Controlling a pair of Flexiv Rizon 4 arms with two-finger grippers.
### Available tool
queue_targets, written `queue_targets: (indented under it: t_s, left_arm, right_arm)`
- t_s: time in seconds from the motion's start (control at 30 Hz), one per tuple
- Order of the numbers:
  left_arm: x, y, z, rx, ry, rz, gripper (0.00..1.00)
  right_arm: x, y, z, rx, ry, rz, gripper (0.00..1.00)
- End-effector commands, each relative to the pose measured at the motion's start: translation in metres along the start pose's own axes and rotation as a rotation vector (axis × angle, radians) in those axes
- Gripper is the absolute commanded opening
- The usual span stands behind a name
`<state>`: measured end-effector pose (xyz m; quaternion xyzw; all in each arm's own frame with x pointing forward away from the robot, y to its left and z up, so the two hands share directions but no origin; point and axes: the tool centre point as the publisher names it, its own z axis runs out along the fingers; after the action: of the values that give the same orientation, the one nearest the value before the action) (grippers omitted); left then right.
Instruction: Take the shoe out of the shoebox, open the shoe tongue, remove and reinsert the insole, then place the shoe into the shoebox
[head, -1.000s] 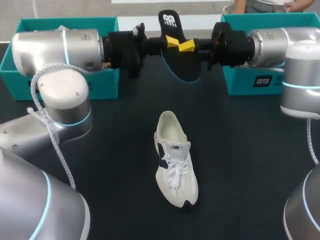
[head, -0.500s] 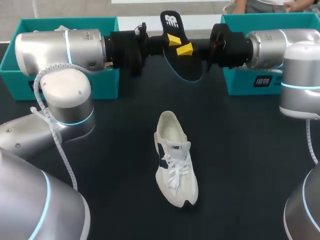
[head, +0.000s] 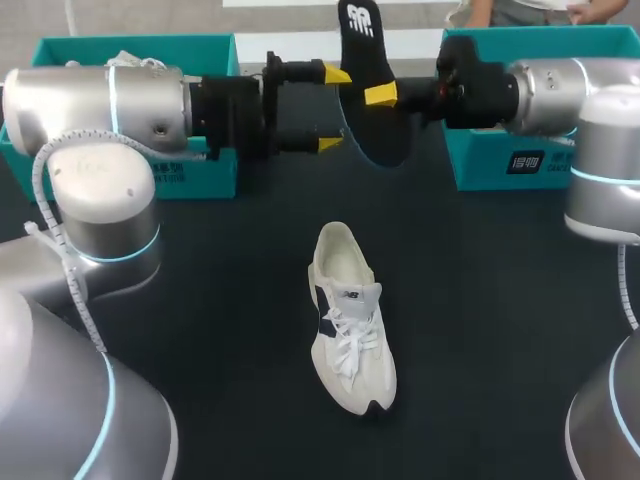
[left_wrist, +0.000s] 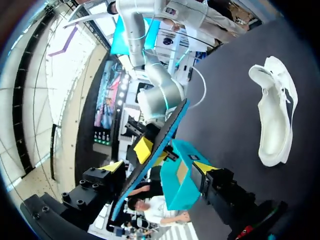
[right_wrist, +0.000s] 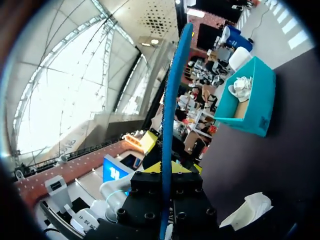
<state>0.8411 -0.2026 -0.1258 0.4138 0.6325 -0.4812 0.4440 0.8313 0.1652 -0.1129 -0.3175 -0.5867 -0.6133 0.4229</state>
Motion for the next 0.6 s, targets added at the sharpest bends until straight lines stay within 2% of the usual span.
queue_targets:
  t_s: [0.03,0.2,0.27,0.3,0.6]
  left_arm:
    - [0.014,-0.012,-0.033,0.036,-0.008,-0.224,1.0]
    - [0.039,-0.019,-0.041,0.027,0.03,-0.337,1.0]
    - [0.05,-0.022,-0.044,0.022,0.074,-0.362,1.0]
    - [0.056,-0.023,-0.045,0.027,0.125,-0.363,1.0]
    - [0.056,-0.023,-0.045,0.027,0.125,-0.363,1.0]
  right_arm:
    - [0.001,0.0,-0.005,0.028,0.002,-0.074,0.0]
    - [0.0,0.001,-0.007,0.051,-0.042,-0.129,0.0]
    - [-0.003,0.0,-0.011,0.059,-0.113,-0.159,0.0]
    - [-0.003,0.0,-0.011,0.059,-0.113,-0.159,0.0]
    - [-0.003,0.0,-0.011,0.059,-0.113,-0.159,0.0]
